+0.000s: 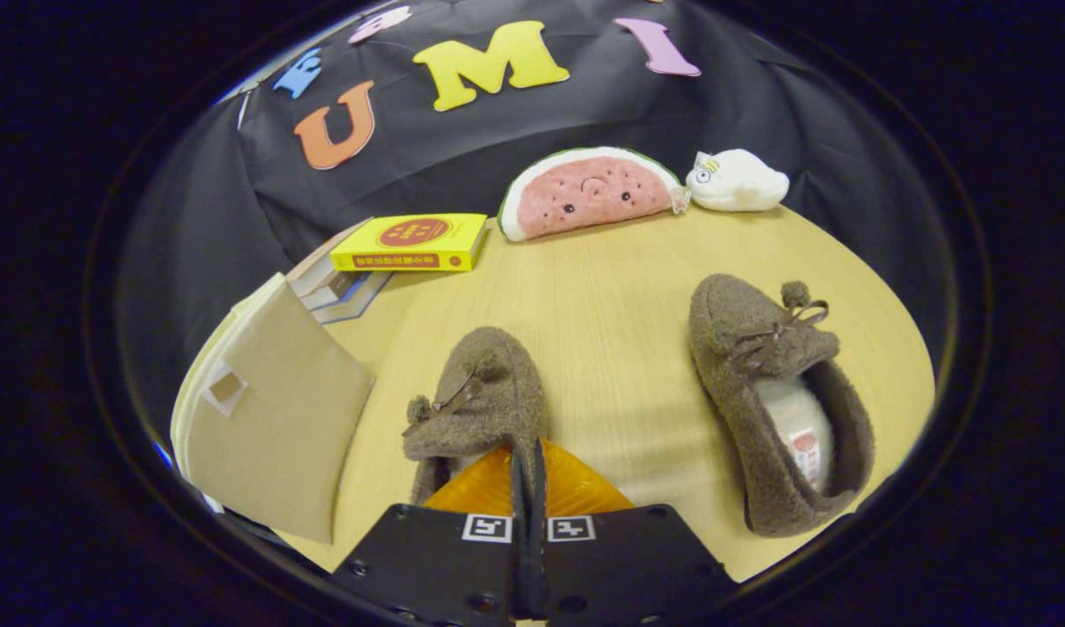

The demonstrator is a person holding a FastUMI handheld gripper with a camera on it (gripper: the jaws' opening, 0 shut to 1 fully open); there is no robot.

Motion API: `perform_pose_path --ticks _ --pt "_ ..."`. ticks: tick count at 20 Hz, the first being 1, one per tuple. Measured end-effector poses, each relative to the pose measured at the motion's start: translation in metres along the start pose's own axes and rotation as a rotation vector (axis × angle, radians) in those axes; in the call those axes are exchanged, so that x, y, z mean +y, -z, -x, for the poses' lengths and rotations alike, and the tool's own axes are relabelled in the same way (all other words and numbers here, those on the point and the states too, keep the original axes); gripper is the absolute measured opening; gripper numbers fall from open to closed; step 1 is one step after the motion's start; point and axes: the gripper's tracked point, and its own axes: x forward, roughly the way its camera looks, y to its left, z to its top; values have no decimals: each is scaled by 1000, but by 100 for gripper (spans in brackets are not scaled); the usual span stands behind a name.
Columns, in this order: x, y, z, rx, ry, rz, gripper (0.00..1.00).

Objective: Open the storage box then place both shoes into the box .Put the left shoe in first, then the right shoe, with the right side of both shoes facing outward in a uniform manner.

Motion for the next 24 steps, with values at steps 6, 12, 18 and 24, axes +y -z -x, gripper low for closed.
perform_pose_path --ticks 6,12,18,24 --pt "24 -10 29 -47 -54 -48 0" --pt "82 -45 79 -111 -135 -67 0" --pt "147 -80 131 -196 -198 -71 0" --pt "229 -80 132 -207 -258 -139 0"
